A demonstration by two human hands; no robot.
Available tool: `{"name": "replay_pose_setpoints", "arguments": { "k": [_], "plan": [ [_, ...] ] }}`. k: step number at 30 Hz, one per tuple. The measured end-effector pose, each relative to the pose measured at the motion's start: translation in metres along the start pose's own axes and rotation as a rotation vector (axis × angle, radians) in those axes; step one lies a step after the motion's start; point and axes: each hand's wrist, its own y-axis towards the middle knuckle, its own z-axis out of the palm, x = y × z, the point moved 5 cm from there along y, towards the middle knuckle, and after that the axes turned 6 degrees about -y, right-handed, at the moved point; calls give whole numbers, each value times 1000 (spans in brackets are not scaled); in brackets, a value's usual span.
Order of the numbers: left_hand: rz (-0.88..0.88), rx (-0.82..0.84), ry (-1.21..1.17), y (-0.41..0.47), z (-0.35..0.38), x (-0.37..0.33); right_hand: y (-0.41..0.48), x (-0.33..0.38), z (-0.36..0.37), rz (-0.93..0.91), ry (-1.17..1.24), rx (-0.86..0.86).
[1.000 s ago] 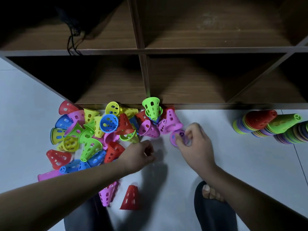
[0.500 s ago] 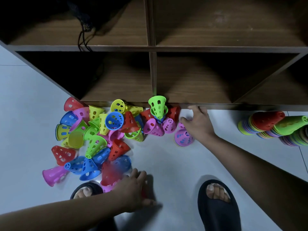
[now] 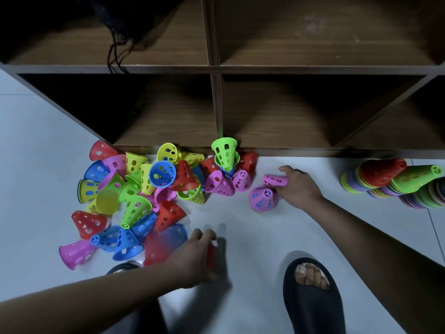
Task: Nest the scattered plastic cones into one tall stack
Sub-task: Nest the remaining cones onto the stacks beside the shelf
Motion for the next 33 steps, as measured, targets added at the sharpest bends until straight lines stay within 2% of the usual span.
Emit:
{"name": "replay_pose_setpoints", "arguments": {
  "k": [3,8,12,15,18,23,30,33],
  "plan": [
    [1,-45,-109,9,-19,-9,-1,-7,0,26,-12,34],
    [67,-224,-238,19,-59,-33,-25,-5,-24,100,304,-176],
    [149,-409,-389,16,-93,-58,-58,12,-31,25,643,-293],
    [215,-536,-522,14,-114,-77,-81,27,-27,-100,740,-363],
    [252,-597,-621,11,-124,-93,-95,34,-7,-169,714,-303],
    [329,-625,-618,8,-120,-111,-95,26,26,-151,551,-181],
    [397,-572,-448,12,-103,-109,-96,37,43,-272,509,-135],
    [412,-541,-338,14,-95,-99,-96,49,53,-337,525,-65]
  ]
}}
